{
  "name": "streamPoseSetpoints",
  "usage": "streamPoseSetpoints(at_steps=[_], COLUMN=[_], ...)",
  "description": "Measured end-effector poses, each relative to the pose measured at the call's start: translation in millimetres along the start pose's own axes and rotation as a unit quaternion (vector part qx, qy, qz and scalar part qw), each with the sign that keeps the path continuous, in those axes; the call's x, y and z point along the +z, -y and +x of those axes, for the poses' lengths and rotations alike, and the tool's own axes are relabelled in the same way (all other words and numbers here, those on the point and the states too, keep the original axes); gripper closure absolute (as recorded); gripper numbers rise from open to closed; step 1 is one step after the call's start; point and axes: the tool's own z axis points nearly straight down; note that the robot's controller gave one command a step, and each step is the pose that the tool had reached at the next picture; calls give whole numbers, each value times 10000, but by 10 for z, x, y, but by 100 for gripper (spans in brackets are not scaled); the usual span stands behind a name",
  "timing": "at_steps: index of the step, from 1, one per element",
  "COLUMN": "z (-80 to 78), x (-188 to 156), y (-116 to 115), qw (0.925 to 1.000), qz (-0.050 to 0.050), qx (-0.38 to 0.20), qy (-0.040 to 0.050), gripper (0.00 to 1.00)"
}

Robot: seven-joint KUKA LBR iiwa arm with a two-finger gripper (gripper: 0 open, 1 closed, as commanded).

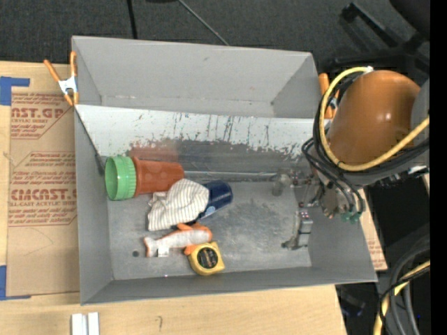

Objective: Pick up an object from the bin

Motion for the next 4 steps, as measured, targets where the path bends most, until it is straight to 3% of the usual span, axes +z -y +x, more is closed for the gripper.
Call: streamPoseSetpoints(at_steps=[2, 3, 4], z=[-98, -202, -234], x=[75, 668, 932], y=[-72, -805, -1003], qw=[9998, 9989, 10000], qz=[11, -7, -5], qx=[146, 471, 30], qy=[94, 50, 35], gripper=[0, 0, 0])
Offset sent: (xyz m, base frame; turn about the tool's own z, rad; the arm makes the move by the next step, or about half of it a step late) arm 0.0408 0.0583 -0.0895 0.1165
